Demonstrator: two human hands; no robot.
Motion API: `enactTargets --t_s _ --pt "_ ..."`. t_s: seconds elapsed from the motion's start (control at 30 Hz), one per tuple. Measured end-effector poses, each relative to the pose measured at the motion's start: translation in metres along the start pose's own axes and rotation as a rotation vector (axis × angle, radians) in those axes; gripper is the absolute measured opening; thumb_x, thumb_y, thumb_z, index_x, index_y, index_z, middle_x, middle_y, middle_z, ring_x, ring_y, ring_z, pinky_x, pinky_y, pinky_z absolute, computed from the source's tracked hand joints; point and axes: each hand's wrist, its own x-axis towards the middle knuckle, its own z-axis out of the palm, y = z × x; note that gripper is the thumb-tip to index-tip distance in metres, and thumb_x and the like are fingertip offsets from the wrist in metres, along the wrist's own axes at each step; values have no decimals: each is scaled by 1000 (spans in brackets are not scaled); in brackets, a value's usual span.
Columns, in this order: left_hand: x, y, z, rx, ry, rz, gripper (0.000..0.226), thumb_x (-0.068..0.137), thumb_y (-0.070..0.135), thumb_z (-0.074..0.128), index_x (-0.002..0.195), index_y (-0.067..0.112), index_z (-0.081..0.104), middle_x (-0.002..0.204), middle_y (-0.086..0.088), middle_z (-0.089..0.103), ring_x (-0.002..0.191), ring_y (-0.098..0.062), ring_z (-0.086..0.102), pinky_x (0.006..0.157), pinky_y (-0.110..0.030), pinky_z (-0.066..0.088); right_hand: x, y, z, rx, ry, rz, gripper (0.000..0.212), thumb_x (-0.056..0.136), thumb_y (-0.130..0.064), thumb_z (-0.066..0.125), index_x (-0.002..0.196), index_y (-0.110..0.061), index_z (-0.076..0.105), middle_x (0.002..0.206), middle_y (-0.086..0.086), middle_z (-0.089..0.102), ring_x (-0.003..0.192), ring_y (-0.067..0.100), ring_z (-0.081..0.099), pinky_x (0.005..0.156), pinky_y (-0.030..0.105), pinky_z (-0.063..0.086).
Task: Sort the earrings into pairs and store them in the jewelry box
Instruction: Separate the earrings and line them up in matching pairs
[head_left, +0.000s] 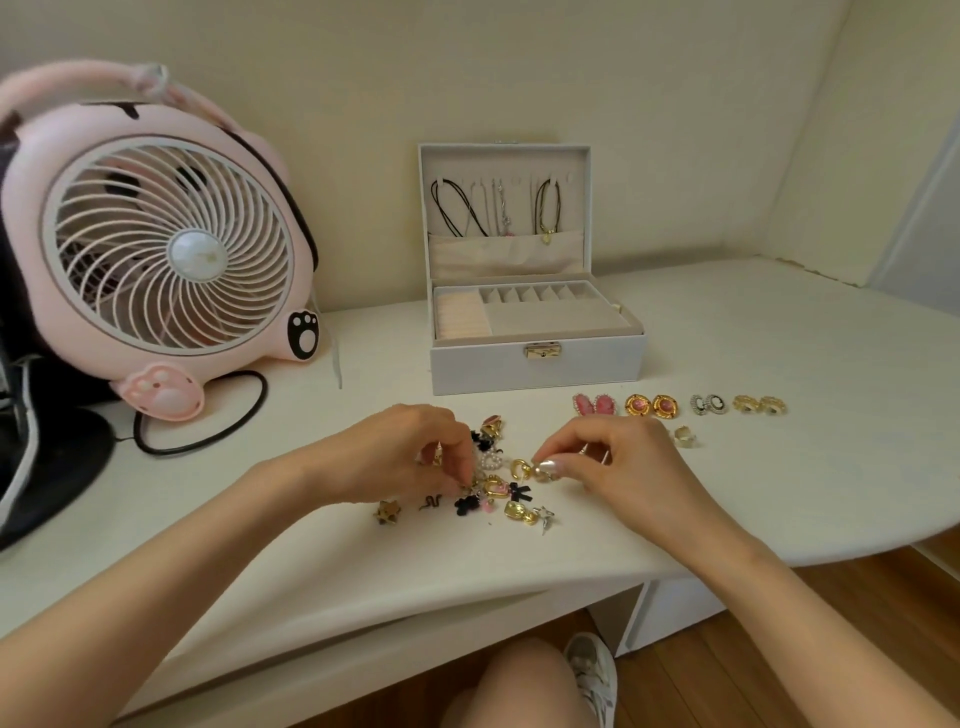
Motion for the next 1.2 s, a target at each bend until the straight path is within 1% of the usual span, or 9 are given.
enactTargets --t_s 0.1,0.27,0.47,0.6,0.77,0.9,1.0,1.1,1.2 --pt "4 -3 6 58 8 11 14 83 26 66 94 33 61 89 11 55 81 -2 47 76 -23 44 -1 -1 -1 -22 2 -4 9 80 -18 71 80 -26 75 78 -13 70 72 8 57 69 10 40" --pt "7 -8 9 109 20 -29 15 82 32 66 96 33 59 93 11 53 86 -3 45 80 -28 44 -2 -1 -4 -17 0 -6 11 80 -17 71 78 -27 74 79 -8 71 67 2 54 76 8 33" --pt "8 -9 9 115 28 -48 18 82 30 67 85 37 50 93 13 51 85 -2 44 77 -25 43 -4 -3 -4 -9 8 -3 13 81 -16 71 78 -29 73 82 -7 71 71 -10 51 99 35 38" --pt "8 -9 7 99 49 -58 14 81 30 68 86 31 55 93 11 52 82 -1 44 75 -24 42 -5 -2 -5 -11 0 -14 18 81 -17 70 77 -34 71 82 -9 71 75 -8 45 92 21 32" --pt "8 -6 1 43 86 -57 14 83 27 66 82 32 54 85 20 53 78 -2 47 67 -14 38 -6 -4 -8 -36 -1 -8 13 81 -18 70 80 -30 72 79 -7 71 70 0 55 81 12 33" --pt "7 -5 -1 -51 137 -70 15 83 21 68 83 30 55 82 21 57 77 2 52 63 -10 38 -6 -5 -6 -26 -4 5 20 82 -16 69 77 -36 69 83 -7 70 75 -11 44 105 39 35" --pt "8 -6 0 -81 155 -81 15 80 21 70 82 28 56 82 17 59 77 2 53 61 -10 38 -6 -7 -6 -33 -12 6 20 82 -17 69 77 -36 68 83 -5 70 77 -13 43 108 46 32" --pt "10 -8 0 -116 182 -68 20 81 18 70 78 30 54 93 12 63 78 1 55 62 -9 39 -7 -8 -7 -29 -12 -10 14 83 -16 68 80 -29 71 81 3 71 72 -13 52 106 38 34" --pt "10 -8 -1 -161 198 -64 16 80 20 70 79 27 56 94 11 63 77 1 55 63 -12 42 -7 -7 -9 -38 -9 -23 11 82 -16 69 81 -26 73 79 -3 71 70 1 55 88 15 34"
